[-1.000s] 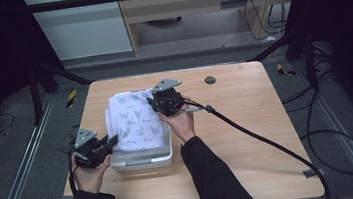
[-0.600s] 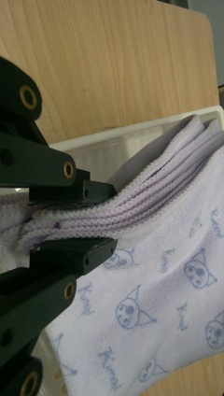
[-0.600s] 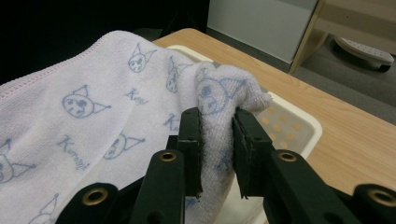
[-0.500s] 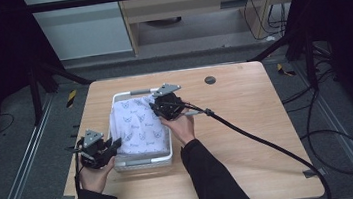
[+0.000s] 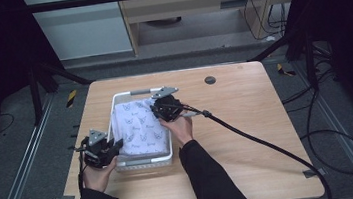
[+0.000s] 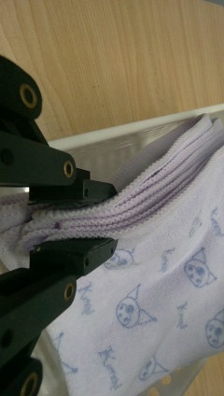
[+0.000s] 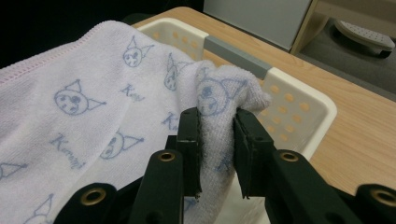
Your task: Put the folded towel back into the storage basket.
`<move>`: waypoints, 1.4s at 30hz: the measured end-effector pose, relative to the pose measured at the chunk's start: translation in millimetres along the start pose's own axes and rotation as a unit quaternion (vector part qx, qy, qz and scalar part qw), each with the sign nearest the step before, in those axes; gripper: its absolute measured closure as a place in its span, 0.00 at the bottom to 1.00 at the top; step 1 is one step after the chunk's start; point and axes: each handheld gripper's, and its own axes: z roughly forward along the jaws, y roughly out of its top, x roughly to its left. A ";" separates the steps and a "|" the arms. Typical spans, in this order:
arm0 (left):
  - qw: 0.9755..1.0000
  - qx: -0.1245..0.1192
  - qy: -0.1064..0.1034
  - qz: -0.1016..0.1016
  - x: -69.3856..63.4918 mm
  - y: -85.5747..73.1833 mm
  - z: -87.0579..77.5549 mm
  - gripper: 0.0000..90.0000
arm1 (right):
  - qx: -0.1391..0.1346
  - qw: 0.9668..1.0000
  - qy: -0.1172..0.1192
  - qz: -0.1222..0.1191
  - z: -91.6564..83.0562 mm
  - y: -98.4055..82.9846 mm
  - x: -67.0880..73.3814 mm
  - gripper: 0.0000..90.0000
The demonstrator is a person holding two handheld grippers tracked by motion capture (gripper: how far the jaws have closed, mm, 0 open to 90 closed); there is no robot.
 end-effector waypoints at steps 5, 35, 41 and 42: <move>1.000 0.010 0.007 0.007 -0.4 -0.5 2.3 0.75 | 0.022 1.000 0.001 -0.009 7.9 -7.1 2.0 0.77; 0.998 -0.066 0.002 -0.003 8.0 1.0 -31.6 0.44 | -0.045 0.999 -0.010 0.017 -85.2 -20.6 -21.6 0.22; 0.998 -0.069 -0.005 0.005 9.4 -1.8 -36.3 0.39 | -0.061 0.997 -0.015 0.037 -115.0 -39.7 -35.7 0.19; 0.998 -0.069 -0.008 0.006 9.9 -2.1 -36.7 0.38 | -0.064 0.997 -0.018 0.040 -120.5 -44.8 -38.1 0.18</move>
